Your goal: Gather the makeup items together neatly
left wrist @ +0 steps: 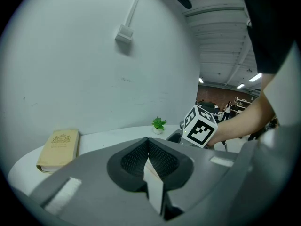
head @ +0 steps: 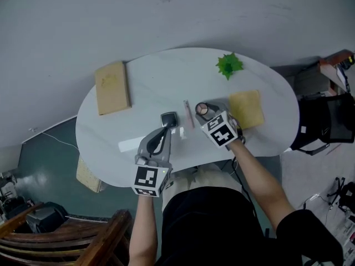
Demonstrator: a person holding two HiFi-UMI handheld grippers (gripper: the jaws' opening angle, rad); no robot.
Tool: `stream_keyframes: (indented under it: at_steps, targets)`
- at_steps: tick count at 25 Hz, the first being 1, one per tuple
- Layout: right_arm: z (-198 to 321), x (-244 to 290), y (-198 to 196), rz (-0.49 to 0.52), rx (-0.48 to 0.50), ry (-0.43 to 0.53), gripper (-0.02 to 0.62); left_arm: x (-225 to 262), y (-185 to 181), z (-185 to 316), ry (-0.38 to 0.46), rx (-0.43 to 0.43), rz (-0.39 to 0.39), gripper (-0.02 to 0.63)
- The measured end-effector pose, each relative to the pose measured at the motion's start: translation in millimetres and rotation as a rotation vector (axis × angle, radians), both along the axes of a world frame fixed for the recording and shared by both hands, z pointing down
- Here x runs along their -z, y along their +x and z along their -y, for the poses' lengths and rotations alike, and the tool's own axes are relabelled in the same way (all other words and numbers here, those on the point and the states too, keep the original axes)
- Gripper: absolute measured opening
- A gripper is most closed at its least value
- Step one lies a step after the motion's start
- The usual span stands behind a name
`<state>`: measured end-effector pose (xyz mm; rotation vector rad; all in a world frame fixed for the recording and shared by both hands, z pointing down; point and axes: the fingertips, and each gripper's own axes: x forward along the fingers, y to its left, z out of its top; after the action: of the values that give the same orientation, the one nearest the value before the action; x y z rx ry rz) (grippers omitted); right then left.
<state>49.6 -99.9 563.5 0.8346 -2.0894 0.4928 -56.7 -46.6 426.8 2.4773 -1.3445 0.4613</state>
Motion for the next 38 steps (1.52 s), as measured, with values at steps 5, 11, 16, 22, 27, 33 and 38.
stream_keyframes:
  at_steps: [5,11,16,22,27,33,38]
  targets:
    - [-6.3,-15.3,3.5,-0.012,0.006,-0.010,0.221,-3.1,2.1,-4.9,-0.013,0.004,0.005,-0.003]
    - [-13.8,-30.8,9.0,-0.039,0.008,-0.028,0.221,-6.8,2.6,-10.9,-0.026,0.015,0.012,-0.003]
    - [-17.6,-41.7,14.1,-0.059,0.003,-0.042,0.221,-10.5,2.9,-16.5,-0.034,0.022,0.019,-0.003]
    - [-20.0,-51.6,16.7,-0.070,-0.009,-0.041,0.221,-13.3,3.0,-20.7,-0.041,0.018,0.030,-0.003]
    - [-21.2,-55.5,17.4,-0.060,-0.012,-0.029,0.221,-15.1,3.6,-23.2,-0.045,0.013,0.036,-0.003]
    - [-20.8,-54.3,17.0,-0.058,-0.013,-0.020,0.221,-15.3,4.1,-26.1,-0.044,0.010,0.039,-0.003]
    - [-20.1,-54.7,16.8,-0.050,-0.013,-0.021,0.221,-13.6,6.2,-29.2,-0.039,0.011,0.038,-0.003]
